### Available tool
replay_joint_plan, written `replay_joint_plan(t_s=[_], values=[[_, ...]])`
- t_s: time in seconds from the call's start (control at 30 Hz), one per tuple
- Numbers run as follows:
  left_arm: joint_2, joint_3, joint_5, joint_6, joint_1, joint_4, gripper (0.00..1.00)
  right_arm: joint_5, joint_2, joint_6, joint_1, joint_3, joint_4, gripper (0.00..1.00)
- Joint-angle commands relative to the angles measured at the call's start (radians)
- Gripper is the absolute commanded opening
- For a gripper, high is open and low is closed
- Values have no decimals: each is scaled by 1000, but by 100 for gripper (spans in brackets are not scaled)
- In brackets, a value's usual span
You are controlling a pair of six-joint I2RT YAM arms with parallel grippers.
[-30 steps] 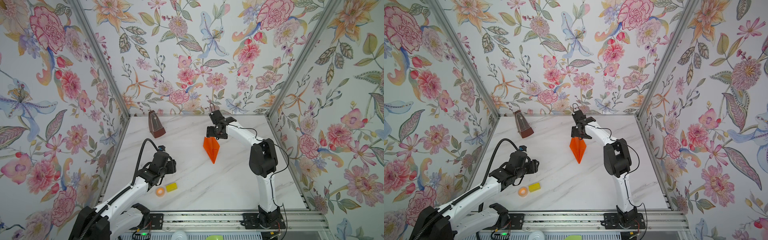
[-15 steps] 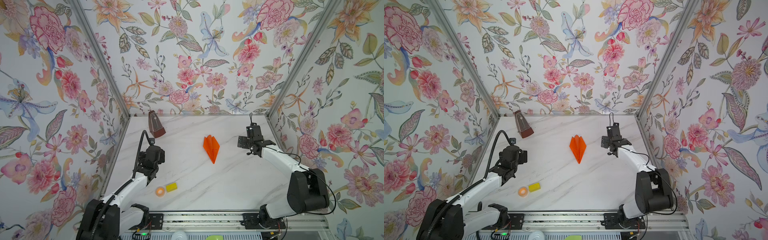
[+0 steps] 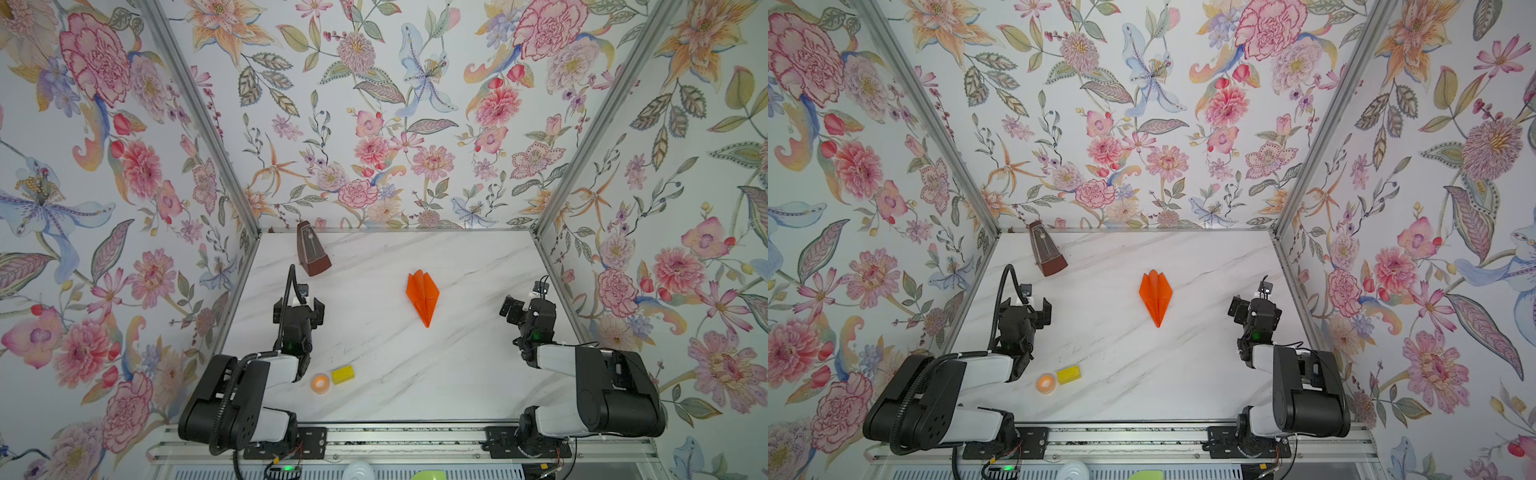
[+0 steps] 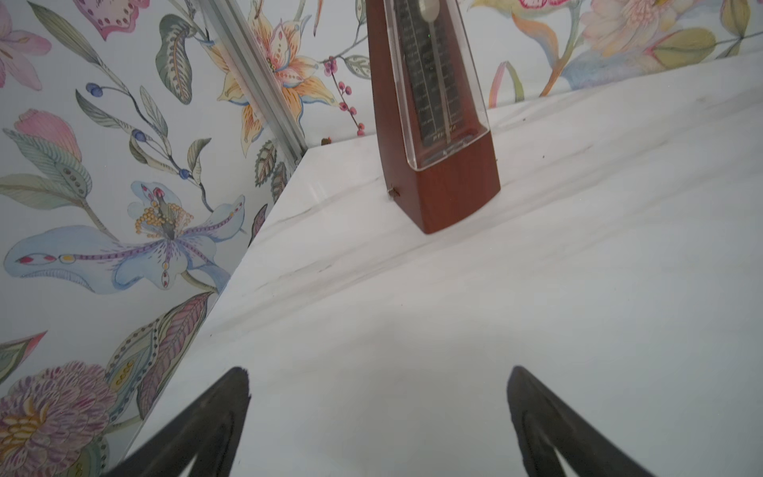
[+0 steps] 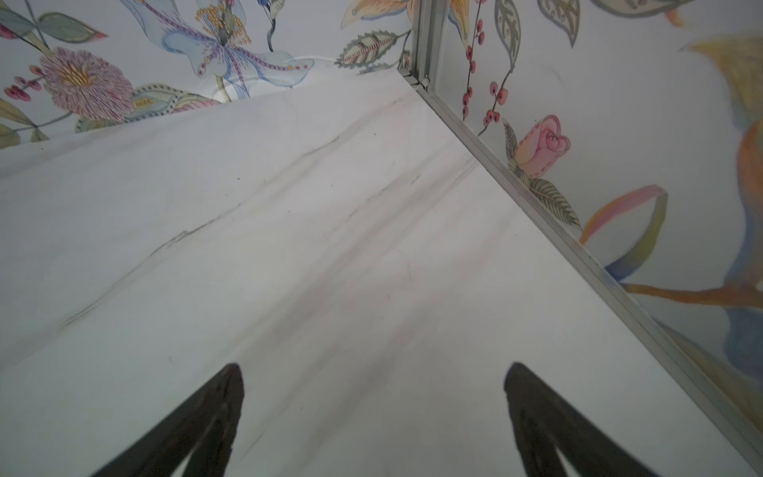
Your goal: Fold a paper plane with a square sheet of paper (fold left side to right side)
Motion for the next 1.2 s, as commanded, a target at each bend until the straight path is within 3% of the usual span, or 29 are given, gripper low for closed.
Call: replay_joint_plan(t_s=[0.0, 0.07, 0.27, 0.4, 0.47, 1.17], values=[[57, 31, 75, 14, 20, 131, 99, -83, 70, -24, 3, -54, 272, 99], [50, 53, 108, -41, 49, 61, 99, -70, 49, -15, 2, -34, 196, 99], [82, 74, 250, -129, 154, 45, 99, -51, 61, -18, 9, -45, 235, 99], [128, -32, 276, -119, 156, 295, 99, -50, 60, -19, 9, -44, 233, 99], [146, -27, 313, -106, 157, 273, 99, -50, 61, -18, 9, -44, 234, 99], [146, -25, 279, -119, 158, 276, 99, -49, 59, -23, 13, -44, 233, 99]])
